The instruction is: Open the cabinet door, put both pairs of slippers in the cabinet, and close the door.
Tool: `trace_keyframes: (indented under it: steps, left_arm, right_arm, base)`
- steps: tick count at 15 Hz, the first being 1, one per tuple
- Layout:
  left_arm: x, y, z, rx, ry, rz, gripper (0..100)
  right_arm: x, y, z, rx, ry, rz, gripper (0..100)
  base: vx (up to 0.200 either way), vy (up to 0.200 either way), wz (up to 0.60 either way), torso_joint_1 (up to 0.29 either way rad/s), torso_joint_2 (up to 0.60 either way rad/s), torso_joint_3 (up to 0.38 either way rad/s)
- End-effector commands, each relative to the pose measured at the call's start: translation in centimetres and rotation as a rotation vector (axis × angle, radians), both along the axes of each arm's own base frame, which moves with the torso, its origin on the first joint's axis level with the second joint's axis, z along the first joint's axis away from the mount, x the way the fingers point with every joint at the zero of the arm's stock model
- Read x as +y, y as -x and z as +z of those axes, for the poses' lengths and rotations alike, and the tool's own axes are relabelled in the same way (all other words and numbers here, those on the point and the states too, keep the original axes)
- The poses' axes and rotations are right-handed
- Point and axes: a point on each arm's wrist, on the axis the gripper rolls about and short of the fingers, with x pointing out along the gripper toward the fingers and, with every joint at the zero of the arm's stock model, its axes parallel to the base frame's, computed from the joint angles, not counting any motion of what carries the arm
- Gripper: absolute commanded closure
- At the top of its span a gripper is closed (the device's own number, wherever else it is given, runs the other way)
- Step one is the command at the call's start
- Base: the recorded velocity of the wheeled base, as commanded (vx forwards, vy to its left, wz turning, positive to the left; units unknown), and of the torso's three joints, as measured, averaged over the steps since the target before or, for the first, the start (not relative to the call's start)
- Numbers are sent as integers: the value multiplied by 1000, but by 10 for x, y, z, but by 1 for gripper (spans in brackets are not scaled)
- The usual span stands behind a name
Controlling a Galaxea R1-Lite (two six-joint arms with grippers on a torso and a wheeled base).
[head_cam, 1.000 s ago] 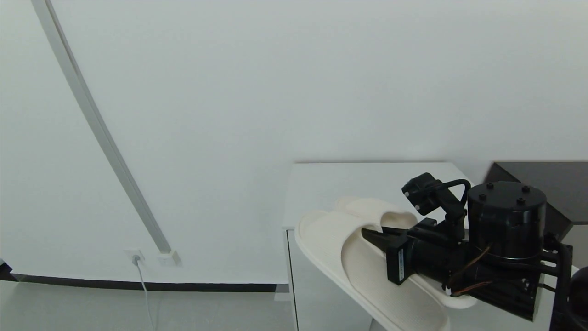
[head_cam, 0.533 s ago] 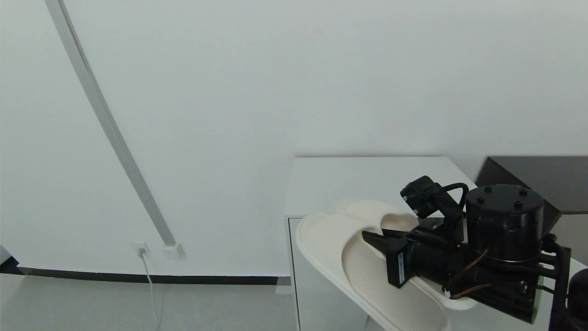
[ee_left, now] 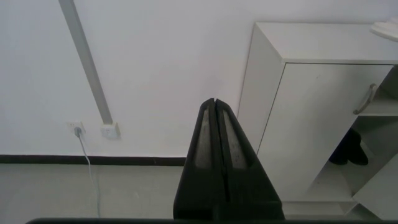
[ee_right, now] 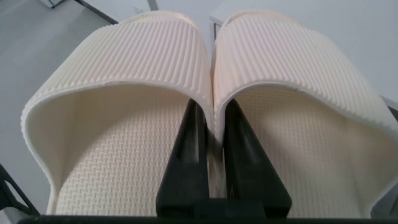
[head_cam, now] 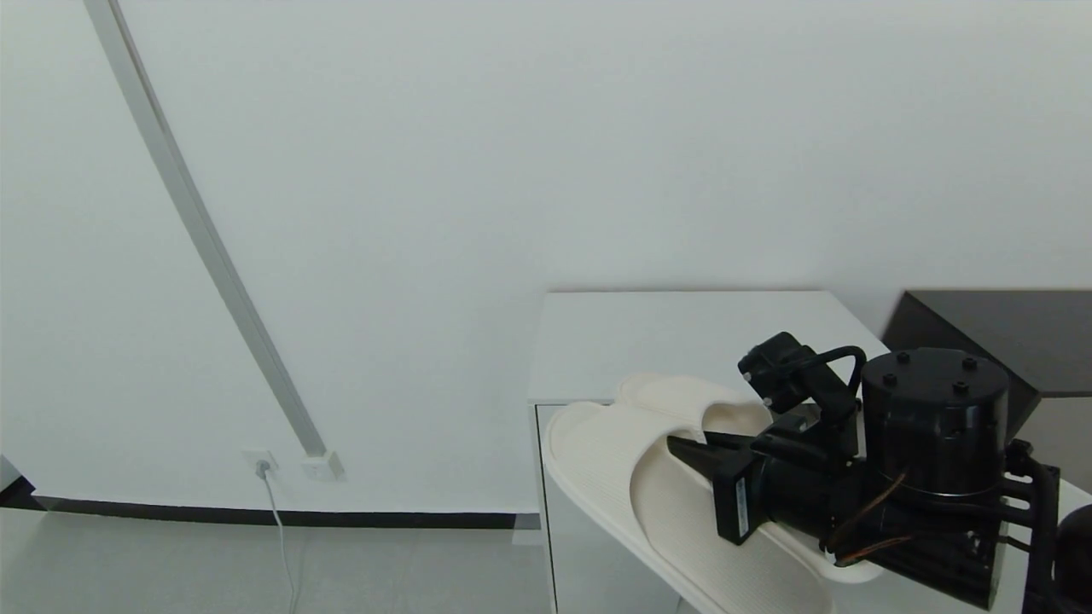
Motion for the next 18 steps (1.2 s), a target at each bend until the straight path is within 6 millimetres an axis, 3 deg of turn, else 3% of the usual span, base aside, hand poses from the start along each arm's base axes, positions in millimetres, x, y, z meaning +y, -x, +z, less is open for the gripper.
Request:
trace_keyframes:
  steps: [1, 18]
  left_arm:
    - [0, 0, 0, 1, 1, 1, 100]
    - [0, 0, 0, 1, -1, 1, 100]
  right_arm:
    - [2, -1, -3, 6, 6, 2, 100]
    - [4, 0, -5, 11, 12, 7, 100]
  base:
    - [0, 0, 0, 0, 0, 0]
    - [0, -188, 0, 2, 1, 3]
